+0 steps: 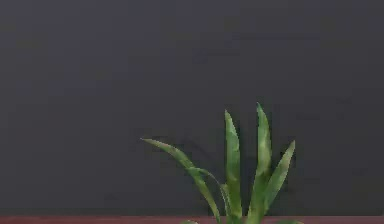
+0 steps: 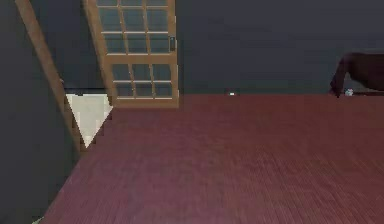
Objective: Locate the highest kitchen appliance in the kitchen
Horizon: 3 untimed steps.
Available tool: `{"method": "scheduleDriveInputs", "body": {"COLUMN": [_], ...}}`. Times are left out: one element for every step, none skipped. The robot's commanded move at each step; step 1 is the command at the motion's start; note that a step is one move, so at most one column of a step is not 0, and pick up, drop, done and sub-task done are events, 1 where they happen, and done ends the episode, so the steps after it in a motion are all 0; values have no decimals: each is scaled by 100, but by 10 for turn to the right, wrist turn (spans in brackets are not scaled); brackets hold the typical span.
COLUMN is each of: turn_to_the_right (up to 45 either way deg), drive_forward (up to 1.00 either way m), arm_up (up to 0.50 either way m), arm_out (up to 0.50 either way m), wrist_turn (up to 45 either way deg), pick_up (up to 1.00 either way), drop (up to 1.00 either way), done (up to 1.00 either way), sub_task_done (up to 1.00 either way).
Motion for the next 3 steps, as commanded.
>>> {"method": "scheduleDriveInputs", "body": {"turn_to_the_right": [-450,-450,-450], "drive_forward": [0,0,0], "arm_up": [0,0,0], "arm_out": [0,0,0], "wrist_turn": [0,0,0], "pick_up": [0,0,0], "drop": [0,0,0], "done": [0,0,0], "sub_task_done": [0,0,0]}}
